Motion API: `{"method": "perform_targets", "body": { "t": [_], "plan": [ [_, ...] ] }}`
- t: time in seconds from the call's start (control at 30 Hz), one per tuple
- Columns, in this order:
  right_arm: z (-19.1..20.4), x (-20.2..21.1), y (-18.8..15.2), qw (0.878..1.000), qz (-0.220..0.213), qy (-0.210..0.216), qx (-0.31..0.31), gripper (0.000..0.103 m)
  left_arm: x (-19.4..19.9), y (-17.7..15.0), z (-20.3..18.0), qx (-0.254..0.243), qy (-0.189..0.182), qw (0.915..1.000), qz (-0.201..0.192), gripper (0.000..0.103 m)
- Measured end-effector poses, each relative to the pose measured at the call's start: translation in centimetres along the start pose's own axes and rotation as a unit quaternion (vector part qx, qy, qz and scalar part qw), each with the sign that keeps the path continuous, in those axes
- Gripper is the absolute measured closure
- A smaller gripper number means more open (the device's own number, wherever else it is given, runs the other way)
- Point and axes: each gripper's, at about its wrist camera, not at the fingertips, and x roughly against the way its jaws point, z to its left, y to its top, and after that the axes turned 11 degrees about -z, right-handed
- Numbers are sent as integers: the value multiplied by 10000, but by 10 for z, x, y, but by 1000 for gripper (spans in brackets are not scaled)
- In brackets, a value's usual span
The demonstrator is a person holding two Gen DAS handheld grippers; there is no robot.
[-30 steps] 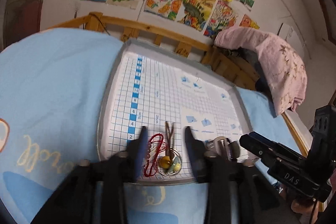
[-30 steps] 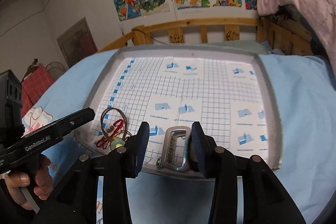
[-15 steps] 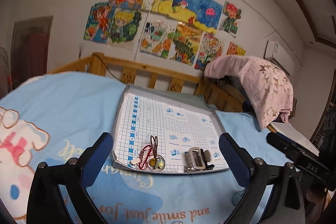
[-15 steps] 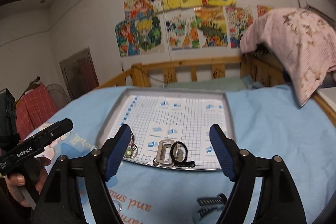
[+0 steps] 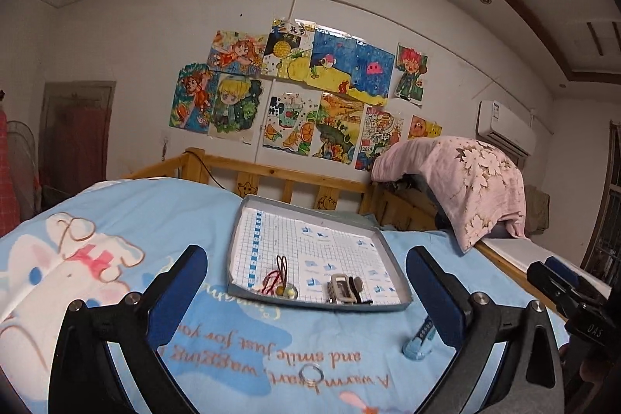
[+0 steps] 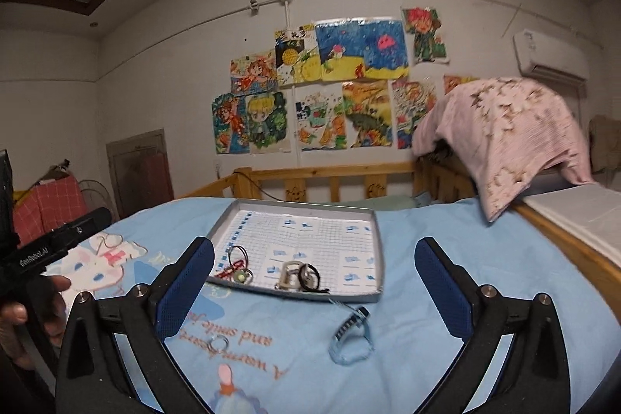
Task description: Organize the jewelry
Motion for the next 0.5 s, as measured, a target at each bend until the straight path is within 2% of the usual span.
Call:
{"method": "perform_targets", "body": {
  "t": [0.3, 0.5],
  "plan": [
    [9, 65, -24, 9995, -30, -281, 124, 2, 52, -22, -6, -151, 251, 9995, -75, 0],
    [11, 84, -45, 9989, 266, -368, 82, 2, 71, -42, -8, -209, 330, 9991, 171, 0]
  ]
}}
